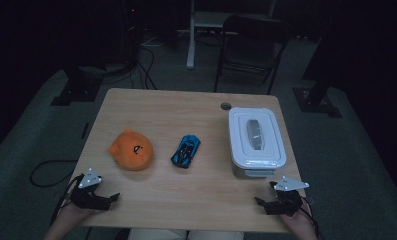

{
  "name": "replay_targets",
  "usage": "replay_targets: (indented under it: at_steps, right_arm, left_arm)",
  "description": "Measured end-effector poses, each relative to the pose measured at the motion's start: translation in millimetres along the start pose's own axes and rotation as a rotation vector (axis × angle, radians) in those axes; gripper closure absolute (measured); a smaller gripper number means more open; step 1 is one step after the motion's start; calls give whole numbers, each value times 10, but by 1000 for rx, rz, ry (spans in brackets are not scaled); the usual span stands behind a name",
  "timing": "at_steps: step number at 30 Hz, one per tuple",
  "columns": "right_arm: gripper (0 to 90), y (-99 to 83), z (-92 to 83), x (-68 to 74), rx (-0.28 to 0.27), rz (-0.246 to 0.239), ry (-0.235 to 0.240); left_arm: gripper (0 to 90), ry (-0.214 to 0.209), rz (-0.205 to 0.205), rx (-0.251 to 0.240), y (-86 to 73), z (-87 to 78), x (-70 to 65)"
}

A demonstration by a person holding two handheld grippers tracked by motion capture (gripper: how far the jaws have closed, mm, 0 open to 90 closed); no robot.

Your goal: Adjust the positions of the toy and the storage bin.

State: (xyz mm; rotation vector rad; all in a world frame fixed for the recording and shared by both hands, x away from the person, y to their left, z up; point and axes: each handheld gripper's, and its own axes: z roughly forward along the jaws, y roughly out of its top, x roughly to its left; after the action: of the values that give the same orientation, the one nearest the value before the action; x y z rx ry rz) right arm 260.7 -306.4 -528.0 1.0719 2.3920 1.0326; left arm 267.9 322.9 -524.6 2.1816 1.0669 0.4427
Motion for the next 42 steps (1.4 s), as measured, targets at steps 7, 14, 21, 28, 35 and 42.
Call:
replay_targets:
  at_steps: [7,14,21,28,35,42]
  right_arm:
    - [140,1,3,-1,-2,3,0]
    - [140,1,2,-2,-2,3,-3]
    - [140,1,2,-2,-2,6,-5]
    - [140,1,2,-2,-2,6,-6]
    - [140,1,1,-3,-1,7,-7]
    - [140,1,0,-2,0,10,-9]
  left_arm:
    - [52,-13,17,-1,1,-18,-41]
    - [52,-13,24,18,85,36,-172]
    - [52,-30,35,12,234,82,-338]
    - [52,-49,55,4,408,143,-483]
    - [52,-80,86,5,629,277,-639]
    - [52,-101,119,9,862,417,-781]
